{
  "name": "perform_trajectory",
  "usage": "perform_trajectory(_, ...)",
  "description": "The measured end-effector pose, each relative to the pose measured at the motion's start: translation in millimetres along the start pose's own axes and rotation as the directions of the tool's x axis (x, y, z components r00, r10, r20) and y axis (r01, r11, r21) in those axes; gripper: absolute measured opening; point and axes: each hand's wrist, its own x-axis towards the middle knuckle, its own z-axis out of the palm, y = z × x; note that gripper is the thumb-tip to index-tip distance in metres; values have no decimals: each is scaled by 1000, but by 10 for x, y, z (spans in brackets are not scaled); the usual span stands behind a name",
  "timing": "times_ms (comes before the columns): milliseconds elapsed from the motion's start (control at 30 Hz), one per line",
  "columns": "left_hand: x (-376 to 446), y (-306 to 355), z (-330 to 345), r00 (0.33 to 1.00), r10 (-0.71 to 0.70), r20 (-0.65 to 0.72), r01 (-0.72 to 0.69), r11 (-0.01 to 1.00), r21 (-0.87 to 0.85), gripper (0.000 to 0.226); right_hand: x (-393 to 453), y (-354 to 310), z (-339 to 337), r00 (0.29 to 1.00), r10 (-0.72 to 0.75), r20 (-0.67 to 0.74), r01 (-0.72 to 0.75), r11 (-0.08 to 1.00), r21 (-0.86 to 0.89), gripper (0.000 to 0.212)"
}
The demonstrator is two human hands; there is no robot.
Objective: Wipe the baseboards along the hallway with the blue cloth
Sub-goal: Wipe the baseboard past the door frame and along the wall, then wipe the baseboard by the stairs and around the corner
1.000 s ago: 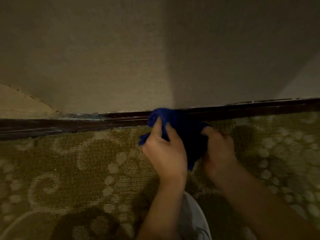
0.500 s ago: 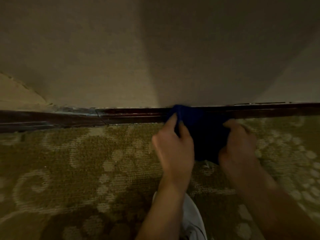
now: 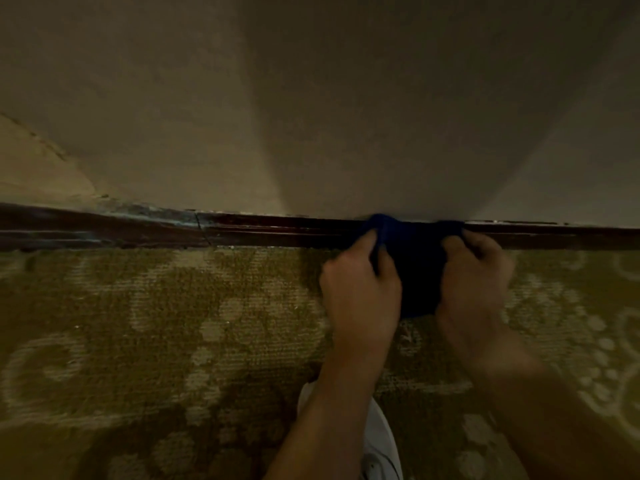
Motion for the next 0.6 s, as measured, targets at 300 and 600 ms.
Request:
perform_trajectory(300, 31, -211, -332, 845, -468, -260, 355, 854, -381, 25, -504, 34, 375, 914, -85, 396, 103, 994, -23, 19)
perform_trajectory(600, 281, -78, -1188, 726, -682, 86, 643, 631, -434, 6, -669, -173, 385, 741, 414, 529, -491, 871, 7, 29)
